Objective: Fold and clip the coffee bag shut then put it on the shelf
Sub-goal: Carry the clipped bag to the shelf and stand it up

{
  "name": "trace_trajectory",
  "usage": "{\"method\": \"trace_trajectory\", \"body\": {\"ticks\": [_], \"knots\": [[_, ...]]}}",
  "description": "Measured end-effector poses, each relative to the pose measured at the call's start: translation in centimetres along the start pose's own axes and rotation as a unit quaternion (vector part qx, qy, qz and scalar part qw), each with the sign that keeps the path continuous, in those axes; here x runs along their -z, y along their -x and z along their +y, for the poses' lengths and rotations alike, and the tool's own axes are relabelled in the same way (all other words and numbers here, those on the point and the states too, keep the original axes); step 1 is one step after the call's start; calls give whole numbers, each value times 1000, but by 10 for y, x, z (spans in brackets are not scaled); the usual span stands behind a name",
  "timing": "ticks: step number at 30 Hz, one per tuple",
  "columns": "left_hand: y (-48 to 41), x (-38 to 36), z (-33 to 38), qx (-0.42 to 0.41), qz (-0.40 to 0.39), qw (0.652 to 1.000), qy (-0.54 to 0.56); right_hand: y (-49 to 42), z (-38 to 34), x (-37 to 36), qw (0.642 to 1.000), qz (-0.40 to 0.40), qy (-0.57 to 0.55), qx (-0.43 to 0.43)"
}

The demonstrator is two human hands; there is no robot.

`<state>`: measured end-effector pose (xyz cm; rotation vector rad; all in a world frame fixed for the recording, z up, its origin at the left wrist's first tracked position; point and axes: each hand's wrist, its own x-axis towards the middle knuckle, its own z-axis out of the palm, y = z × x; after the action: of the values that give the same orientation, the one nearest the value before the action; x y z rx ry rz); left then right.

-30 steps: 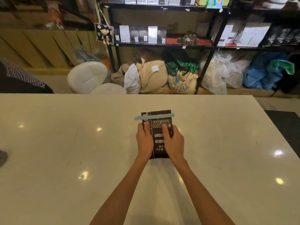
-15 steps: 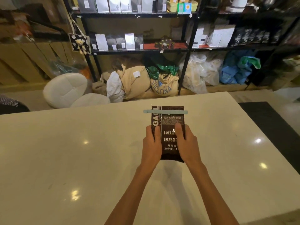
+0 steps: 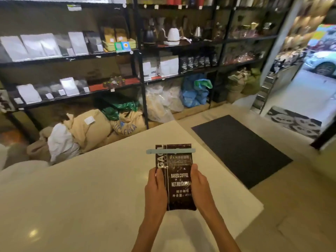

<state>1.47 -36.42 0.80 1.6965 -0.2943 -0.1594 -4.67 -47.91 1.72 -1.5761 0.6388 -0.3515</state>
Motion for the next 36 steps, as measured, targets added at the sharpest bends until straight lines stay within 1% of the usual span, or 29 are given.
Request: {"method": "trace_trajectory", "body": {"ticks": [1,2,5,7,9,12,13,15,18,22,24,28,32,36], "knots": [[-4,-12,1,-13,-7,1000,5,0,0,13,1000,-19,-18,-12],[-9,-26,3,-24,-18,1000,11,-2,1,29,999,-22,-31,-17],[-17,-81,15,-28,-88,995,31,-4,5,80,1000,21,9,-3],[-19,-122,27,-21,-154,987,52,-5,4,118,997,76,24,5],[-19,-162,43,-19,-236,968,81,-9,3,158,992,122,4,17],[-21,-220,63,-9,-356,926,123,-19,5,219,981,189,-26,30],[-21,-239,68,-8,-383,915,126,-24,7,238,977,208,-37,28],[-22,-280,74,-7,-409,905,122,-37,14,282,973,223,-55,21],[-26,-341,71,-13,-409,904,125,-67,28,345,975,212,-72,-1],[-46,-432,73,-4,-383,915,130,-125,40,431,983,158,-91,1],[-60,-478,77,7,-354,924,145,-153,38,472,987,134,-93,8],[-87,-560,97,2,-329,931,158,-209,19,543,992,111,-63,22],[-132,-612,108,0,-279,947,162,-279,1,582,994,84,-49,40],[-199,-641,111,-16,-240,958,153,-363,-6,586,996,55,-68,33]]}}
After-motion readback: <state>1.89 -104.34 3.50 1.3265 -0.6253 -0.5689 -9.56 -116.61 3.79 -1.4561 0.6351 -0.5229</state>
